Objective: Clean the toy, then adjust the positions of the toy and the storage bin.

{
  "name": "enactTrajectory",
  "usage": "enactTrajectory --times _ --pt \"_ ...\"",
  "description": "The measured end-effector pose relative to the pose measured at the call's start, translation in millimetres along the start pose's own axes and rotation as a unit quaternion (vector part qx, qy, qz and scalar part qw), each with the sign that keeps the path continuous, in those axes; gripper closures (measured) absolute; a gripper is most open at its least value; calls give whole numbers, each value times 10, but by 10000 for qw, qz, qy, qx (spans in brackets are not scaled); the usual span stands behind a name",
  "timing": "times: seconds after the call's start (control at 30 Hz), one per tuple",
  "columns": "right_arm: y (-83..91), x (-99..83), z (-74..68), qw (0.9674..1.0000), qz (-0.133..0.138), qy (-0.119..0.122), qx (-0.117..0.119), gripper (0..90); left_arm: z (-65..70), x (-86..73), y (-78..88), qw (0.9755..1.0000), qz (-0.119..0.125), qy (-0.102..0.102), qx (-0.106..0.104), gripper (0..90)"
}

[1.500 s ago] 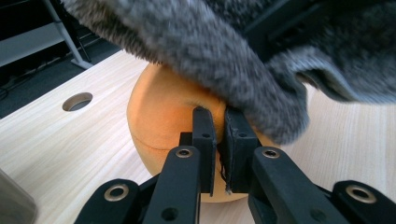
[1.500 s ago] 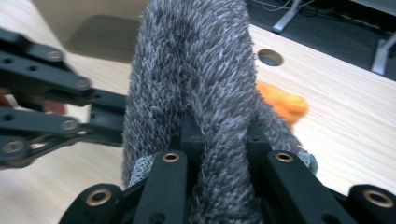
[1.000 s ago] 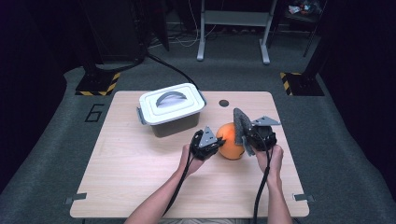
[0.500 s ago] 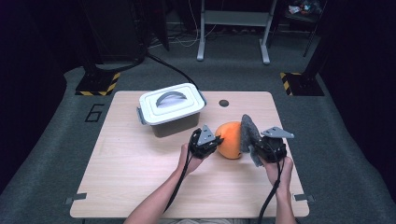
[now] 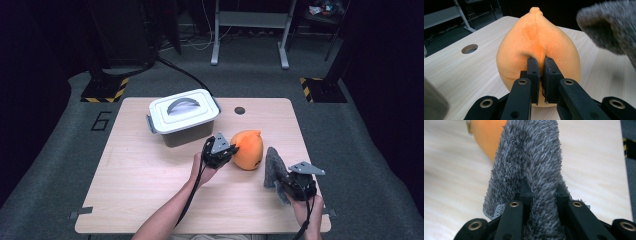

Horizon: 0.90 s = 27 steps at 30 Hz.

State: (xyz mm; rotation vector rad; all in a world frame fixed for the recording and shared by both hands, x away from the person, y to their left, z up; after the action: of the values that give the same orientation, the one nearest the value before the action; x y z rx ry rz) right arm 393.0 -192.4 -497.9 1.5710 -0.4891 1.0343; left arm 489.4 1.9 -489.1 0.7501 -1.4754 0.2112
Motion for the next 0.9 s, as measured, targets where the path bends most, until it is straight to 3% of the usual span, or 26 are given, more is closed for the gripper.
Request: enactTrajectory --times 0.3,0.53,0.6,0.73,0.77,0.83,0.9 --pt "-68 -411 -136 9990 -401 -142 165 745 5 -6 5 10000 12 -35 23 848" --pt "-50 -557 -299 9980 -550 -189 242 732 -5 -9 12 10000 17 -10 21 847" --pt "-49 -594 -336 9976 -604 -235 263 660 -7 -10 12 10000 22 7 28 847" --pt "-58 -617 -328 9972 -618 -190 374 420 -3 -13 14 10000 19 -2 38 848" --pt "-52 -613 -338 9969 -607 -297 411 370 -3 -14 15 10000 20 -5 39 848" --pt "-44 -592 -332 9968 -552 -289 493 262 -9 -17 20 10000 9 -32 37 847" --pt "-21 -572 -330 9966 -506 -258 590 207 -17 -23 26 10000 -1 -52 42 847"
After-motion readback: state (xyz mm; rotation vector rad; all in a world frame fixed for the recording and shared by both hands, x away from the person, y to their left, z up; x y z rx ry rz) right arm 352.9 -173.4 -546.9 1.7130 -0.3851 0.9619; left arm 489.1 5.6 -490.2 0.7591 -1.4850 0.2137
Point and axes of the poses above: each handheld gripper's, and its own axes: y roughly backward along the jaws, x roughly out of its top, z roughly to its right, the point moved 8 cm from there along -y, roughly forward along the jaws, and after that the axes turned 5 degrees about z, right-handed, at the moved point
